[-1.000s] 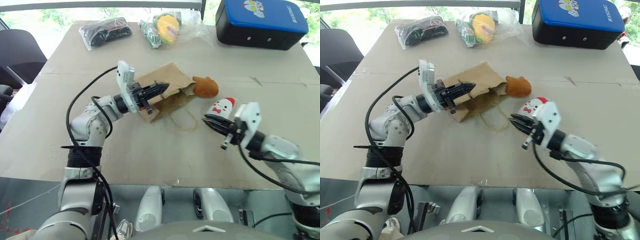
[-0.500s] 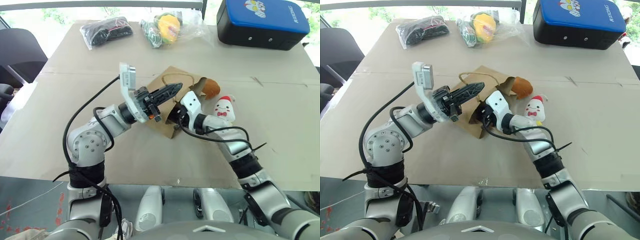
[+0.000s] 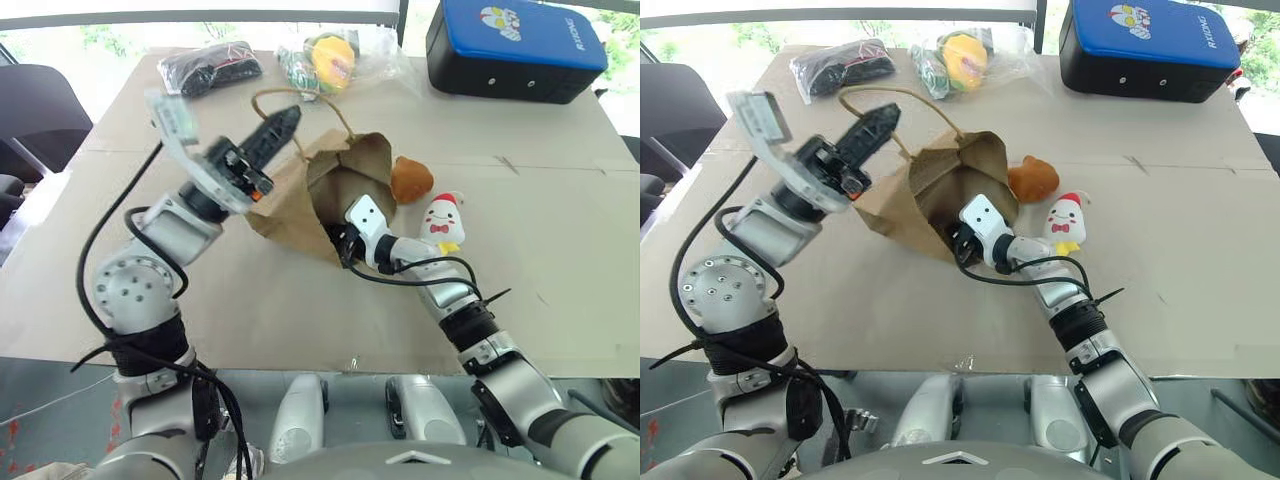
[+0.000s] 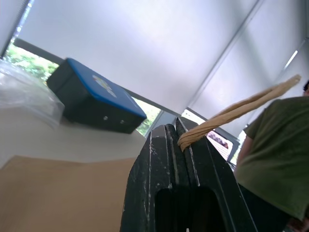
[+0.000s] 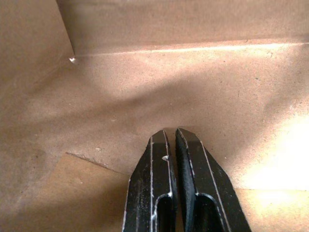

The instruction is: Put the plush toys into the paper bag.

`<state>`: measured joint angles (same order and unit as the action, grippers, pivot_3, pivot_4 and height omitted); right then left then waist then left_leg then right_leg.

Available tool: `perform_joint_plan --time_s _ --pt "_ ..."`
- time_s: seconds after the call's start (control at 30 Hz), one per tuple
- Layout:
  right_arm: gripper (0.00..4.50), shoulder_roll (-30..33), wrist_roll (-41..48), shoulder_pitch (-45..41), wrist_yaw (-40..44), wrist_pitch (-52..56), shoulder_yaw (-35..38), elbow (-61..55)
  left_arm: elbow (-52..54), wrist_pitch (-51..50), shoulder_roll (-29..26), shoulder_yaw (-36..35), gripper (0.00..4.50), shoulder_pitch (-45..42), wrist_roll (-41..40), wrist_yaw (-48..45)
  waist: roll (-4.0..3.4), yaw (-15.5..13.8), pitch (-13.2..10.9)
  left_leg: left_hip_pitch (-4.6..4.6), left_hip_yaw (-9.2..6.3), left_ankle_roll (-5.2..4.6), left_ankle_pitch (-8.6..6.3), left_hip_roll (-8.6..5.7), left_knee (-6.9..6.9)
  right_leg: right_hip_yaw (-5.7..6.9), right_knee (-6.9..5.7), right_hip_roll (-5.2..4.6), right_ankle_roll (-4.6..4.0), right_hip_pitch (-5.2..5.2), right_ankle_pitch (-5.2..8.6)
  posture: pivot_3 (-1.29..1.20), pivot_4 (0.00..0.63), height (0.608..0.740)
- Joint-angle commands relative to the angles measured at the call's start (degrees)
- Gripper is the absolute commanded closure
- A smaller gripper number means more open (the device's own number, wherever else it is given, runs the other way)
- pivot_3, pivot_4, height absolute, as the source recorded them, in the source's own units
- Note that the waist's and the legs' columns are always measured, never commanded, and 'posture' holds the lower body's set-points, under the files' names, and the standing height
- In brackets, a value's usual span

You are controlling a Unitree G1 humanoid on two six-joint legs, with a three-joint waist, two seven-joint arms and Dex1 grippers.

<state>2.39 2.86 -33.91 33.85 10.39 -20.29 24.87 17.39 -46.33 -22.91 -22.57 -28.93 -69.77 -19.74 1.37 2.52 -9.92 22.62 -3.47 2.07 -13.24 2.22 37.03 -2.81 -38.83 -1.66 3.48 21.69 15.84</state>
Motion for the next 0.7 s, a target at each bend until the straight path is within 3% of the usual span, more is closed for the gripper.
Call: perform_joint_plan --time_s 0.03,0.2,0.27,0.33,0.4,0.57,0.7 --pt "4.46 0.96 -2.30 2.52 0.64 1.77 -1.23 3.04 0.17 2.74 -0.72 -2.95 4.50 -2.70 -2.59 1.94 0.00 0.01 0.00 0.00 0.01 0.00 0.00 0.00 0.00 -0.01 0.00 0.00 0.00 0.00 0.00 0.00 0.150 0.740" --pt "4.46 3.51 -4.29 2.44 1.89 3.68 -2.32 -1.47 0.70 3.44 -0.17 -2.40 4.50 -1.45 -2.71 2.95 -0.02 -0.14 -0.01 0.02 0.00 0.00 0.00 0.00 -0.01 -0.01 0.00 -0.01 0.00 0.01 0.00 0.00 0.150 0.740" --pt "4.46 4.83 -0.60 2.54 6.00 6.59 -0.75 -6.13 2.35 3.51 -0.88 -0.16 4.50 0.66 -0.15 0.91 -0.03 -0.19 -0.02 0.04 0.00 0.01 0.00 -0.01 0.00 0.00 0.01 -0.02 0.00 0.02 0.00 0.00 0.150 0.740" --pt "3.98 5.78 2.41 3.00 7.72 8.78 1.41 -11.14 3.46 3.84 -1.84 2.13 4.50 2.87 2.80 -1.09 -0.03 -0.27 -0.02 0.05 0.02 0.01 0.00 -0.02 -0.02 -0.01 0.04 -0.04 0.00 0.01 0.00 0.00 0.150 0.740" --pt "3.19 7.19 4.37 4.06 9.29 11.77 2.20 -17.13 4.46 5.05 -2.44 4.07 4.50 4.79 5.59 -3.25 -0.05 -0.29 -0.06 0.11 0.02 0.01 0.00 -0.02 -0.07 -0.01 0.12 -0.05 0.01 0.03 0.00 0.00 0.150 0.740" --pt "0.82 11.87 12.70 8.08 8.91 23.40 8.14 -39.91 4.91 6.30 -1.83 5.27 4.50 6.44 7.46 -3.18 -0.13 -0.18 -0.17 0.24 -0.02 0.01 0.00 -0.01 -0.20 0.04 0.19 -0.04 0.00 0.16 0.00 0.00 0.150 0.740" --pt "0.82 16.00 21.32 9.26 5.78 34.13 17.81 -54.91 4.18 6.96 -2.09 6.07 4.50 6.30 9.52 -3.13 -0.15 -0.45 -0.19 0.25 -0.02 0.01 0.00 -0.02 -0.24 0.05 0.25 -0.05 0.01 0.16 0.00 0.00 0.150 0.740"
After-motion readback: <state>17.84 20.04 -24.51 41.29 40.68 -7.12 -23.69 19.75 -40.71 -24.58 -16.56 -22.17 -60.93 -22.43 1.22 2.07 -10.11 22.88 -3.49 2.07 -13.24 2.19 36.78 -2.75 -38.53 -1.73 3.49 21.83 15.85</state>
